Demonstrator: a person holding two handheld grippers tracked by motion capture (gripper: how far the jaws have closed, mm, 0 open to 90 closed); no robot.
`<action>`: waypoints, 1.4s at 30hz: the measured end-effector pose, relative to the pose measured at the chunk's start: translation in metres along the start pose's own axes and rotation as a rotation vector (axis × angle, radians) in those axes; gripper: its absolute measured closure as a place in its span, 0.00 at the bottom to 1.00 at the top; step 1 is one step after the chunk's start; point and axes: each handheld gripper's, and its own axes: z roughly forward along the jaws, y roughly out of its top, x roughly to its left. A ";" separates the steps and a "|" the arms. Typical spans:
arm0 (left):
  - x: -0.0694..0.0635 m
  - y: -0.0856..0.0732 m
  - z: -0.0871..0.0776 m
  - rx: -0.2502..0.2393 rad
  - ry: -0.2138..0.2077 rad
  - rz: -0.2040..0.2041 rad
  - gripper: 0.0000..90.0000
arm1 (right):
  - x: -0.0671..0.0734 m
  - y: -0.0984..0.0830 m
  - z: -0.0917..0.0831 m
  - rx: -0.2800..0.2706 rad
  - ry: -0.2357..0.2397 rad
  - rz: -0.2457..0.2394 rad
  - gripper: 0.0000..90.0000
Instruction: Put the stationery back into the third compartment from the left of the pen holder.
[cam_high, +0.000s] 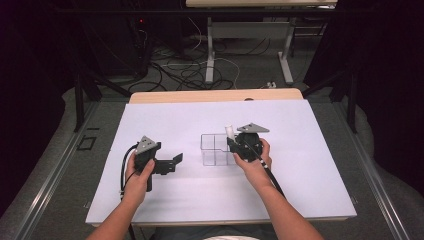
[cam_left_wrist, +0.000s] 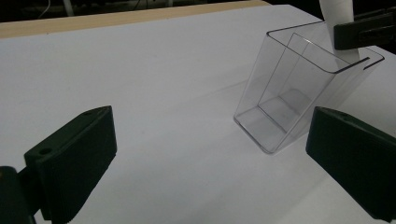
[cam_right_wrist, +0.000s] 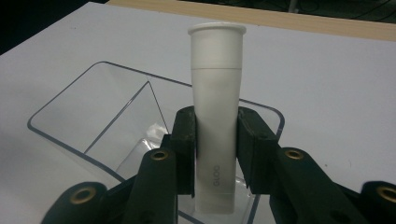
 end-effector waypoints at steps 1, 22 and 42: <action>0.000 0.000 0.000 0.000 0.000 0.000 0.02 | 0.000 0.000 0.000 -0.001 0.001 -0.003 0.78; 0.001 0.000 0.000 -0.004 0.003 0.000 0.02 | -0.004 0.006 -0.018 -0.015 0.023 0.008 0.55; 0.003 0.000 0.000 -0.001 0.011 -0.003 0.02 | -0.050 0.010 -0.048 0.008 -0.026 0.042 0.21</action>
